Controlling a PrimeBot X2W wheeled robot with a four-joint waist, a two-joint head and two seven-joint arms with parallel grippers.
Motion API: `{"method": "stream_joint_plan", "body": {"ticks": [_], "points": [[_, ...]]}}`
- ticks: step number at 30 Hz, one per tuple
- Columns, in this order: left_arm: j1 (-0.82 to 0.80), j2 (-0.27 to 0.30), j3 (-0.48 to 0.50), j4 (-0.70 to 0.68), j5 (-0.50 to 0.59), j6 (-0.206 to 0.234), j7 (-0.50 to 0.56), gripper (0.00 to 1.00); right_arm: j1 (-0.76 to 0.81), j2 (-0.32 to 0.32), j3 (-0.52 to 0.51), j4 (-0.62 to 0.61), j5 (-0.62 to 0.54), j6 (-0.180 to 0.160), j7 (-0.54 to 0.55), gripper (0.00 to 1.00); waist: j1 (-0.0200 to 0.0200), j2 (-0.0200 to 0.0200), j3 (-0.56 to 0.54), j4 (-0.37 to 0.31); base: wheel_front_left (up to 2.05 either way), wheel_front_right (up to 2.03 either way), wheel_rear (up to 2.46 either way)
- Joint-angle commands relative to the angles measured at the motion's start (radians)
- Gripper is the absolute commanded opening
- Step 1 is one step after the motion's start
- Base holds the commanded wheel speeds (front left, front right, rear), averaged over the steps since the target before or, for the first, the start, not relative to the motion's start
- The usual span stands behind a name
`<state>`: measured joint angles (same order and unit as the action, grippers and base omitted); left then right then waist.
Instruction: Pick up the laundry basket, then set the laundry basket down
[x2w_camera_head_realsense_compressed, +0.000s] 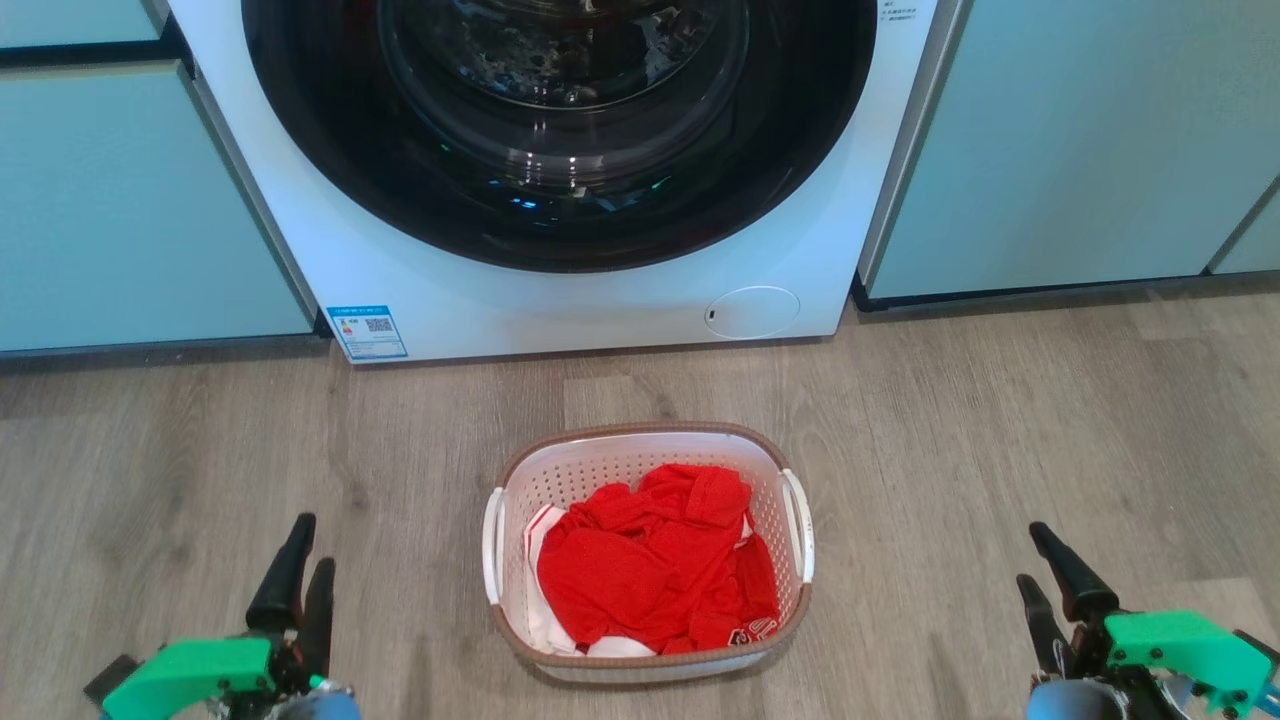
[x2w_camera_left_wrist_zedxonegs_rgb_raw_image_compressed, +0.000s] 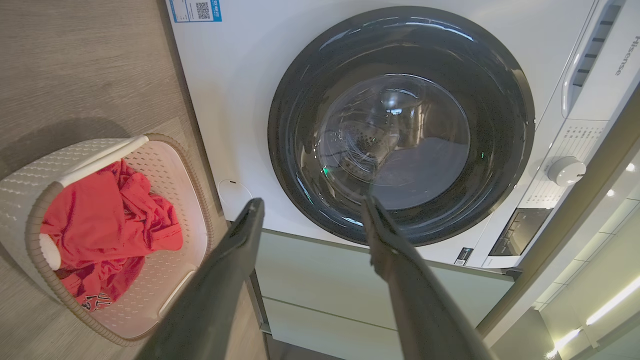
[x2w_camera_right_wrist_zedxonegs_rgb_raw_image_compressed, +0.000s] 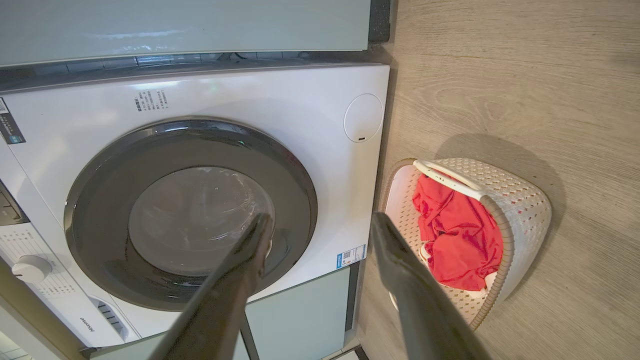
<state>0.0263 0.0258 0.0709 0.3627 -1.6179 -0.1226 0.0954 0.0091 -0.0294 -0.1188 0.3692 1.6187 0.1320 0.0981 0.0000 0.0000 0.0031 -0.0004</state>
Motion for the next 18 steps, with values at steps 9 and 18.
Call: {"method": "stream_joint_plan", "body": {"ticks": [9,18], "points": [[-0.052,0.009,-0.012,-0.057,0.034,-0.001,-0.028,1.00,-0.046,-0.006,0.021,-0.043,-0.039,0.000,-0.032,1.00,0.0000,0.0000,0.001,-0.002,0.00,0.00,0.00],[-0.056,0.010,-0.016,-0.091,0.106,0.009,-0.054,1.00,-0.053,-0.007,0.027,-0.071,-0.134,0.000,-0.058,1.00,0.0000,0.0000,0.003,-0.004,0.00,0.00,0.00]]}}
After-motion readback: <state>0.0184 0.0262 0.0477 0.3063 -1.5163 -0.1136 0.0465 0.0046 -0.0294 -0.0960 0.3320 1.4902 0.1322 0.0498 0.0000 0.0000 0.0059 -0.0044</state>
